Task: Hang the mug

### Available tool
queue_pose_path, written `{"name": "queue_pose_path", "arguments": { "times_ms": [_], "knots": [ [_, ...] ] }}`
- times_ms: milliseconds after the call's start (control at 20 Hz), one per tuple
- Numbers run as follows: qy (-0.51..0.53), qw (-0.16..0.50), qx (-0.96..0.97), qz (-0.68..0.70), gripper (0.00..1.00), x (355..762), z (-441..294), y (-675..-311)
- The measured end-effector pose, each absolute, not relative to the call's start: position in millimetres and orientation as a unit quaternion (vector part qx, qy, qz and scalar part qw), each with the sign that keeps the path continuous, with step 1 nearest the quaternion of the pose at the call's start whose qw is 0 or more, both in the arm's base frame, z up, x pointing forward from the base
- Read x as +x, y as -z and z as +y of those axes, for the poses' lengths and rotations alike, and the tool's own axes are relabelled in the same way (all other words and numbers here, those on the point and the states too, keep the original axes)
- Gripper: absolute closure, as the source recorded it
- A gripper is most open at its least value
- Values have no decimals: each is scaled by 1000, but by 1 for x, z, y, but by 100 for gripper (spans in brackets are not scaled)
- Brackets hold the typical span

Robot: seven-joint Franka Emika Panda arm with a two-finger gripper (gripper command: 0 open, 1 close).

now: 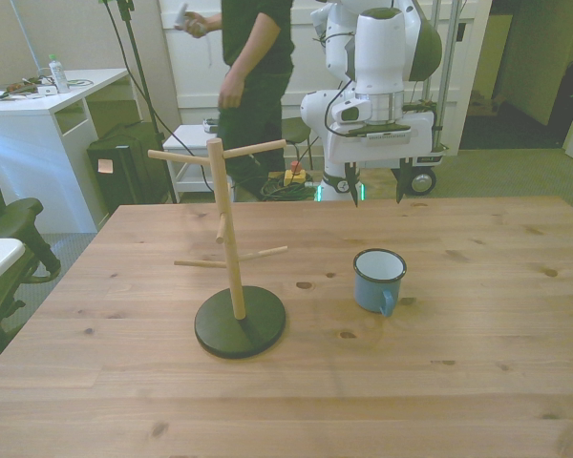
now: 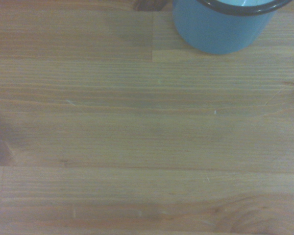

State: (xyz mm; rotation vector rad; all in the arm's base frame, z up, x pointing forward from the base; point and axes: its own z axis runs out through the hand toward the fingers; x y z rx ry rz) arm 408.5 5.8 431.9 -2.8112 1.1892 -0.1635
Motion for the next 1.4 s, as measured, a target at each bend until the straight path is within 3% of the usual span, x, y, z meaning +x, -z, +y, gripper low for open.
{"name": "queue_pose_path", "arguments": {
  "times_ms": [500,1400],
  "knots": [
    [67,51,-918,387,0,426,5,-452],
    [79,38,-919,384,0,542,43,-453]
  ]
}}
